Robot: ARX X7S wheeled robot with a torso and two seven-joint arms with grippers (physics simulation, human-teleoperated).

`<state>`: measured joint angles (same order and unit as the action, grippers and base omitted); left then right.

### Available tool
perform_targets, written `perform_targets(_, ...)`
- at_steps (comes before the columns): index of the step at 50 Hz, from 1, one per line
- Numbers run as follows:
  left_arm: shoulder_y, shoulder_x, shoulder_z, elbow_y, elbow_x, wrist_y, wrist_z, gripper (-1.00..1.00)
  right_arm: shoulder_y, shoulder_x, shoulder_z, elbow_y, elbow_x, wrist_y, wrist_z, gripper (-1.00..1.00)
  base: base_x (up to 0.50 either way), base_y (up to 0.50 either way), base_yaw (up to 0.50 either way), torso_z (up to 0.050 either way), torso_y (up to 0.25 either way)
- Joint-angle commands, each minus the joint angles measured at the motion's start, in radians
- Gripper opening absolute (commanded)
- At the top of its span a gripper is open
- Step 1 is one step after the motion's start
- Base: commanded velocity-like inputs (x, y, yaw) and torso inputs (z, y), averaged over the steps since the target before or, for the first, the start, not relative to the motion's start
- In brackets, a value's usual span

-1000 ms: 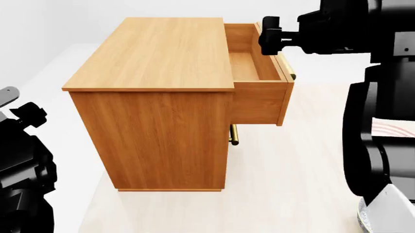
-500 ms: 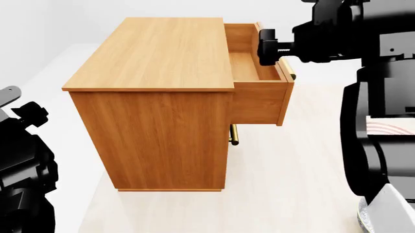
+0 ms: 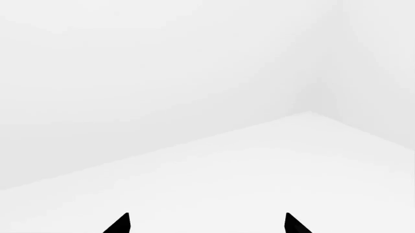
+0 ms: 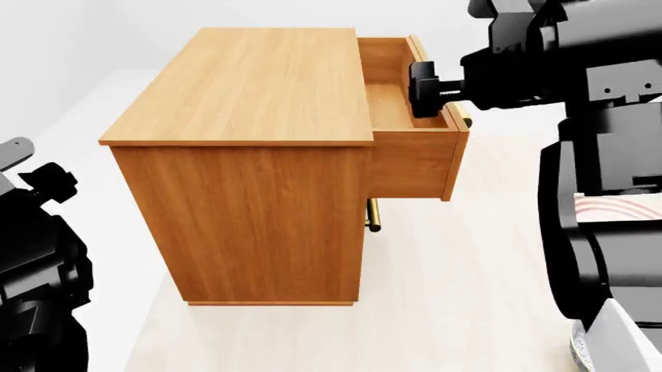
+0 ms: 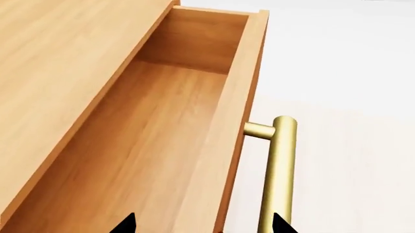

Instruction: Open the top drawer of the cabinet and put the bowl in it.

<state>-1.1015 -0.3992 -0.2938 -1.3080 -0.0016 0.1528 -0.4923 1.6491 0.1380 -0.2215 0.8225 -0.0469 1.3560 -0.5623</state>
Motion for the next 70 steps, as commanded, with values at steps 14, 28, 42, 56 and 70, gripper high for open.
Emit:
perform_targets(14, 0.008, -0.004, -0.008, 0.000, -0.002, 0.007, 0.008, 1.00, -0.019, 0.018, -0.068, 0.025, -0.013, -0.046, -0.002, 1.00, 0.00, 0.00, 0.00, 0.000, 0.000)
perform_targets(28, 0.011, -0.001, -0.010, 0.000, -0.001, 0.012, 0.009, 1.00, -0.010, 0.039, -0.083, 0.075, -0.025, -0.088, 0.018, 1.00, 0.00, 0.00, 0.00, 0.000, 0.000)
perform_targets(42, 0.007, 0.001, -0.009, 0.000, 0.001, 0.012, 0.006, 1.00, 0.002, 0.057, -0.086, 0.142, -0.032, -0.137, 0.039, 1.00, 0.00, 0.00, 0.00, 0.000, 0.000)
perform_targets(56, 0.000, 0.003, -0.006, 0.001, 0.002, 0.007, 0.002, 1.00, -0.003, 0.086, -0.094, 0.147, -0.034, -0.151, 0.035, 1.00, 0.00, 0.00, 0.00, 0.000, 0.000)
perform_targets(70, -0.003, -0.001, -0.006, 0.000, 0.000, 0.004, 0.003, 1.00, 0.014, 0.111, -0.110, 0.180, -0.042, -0.182, 0.035, 1.00, 0.00, 0.00, 0.00, 0.000, 0.000)
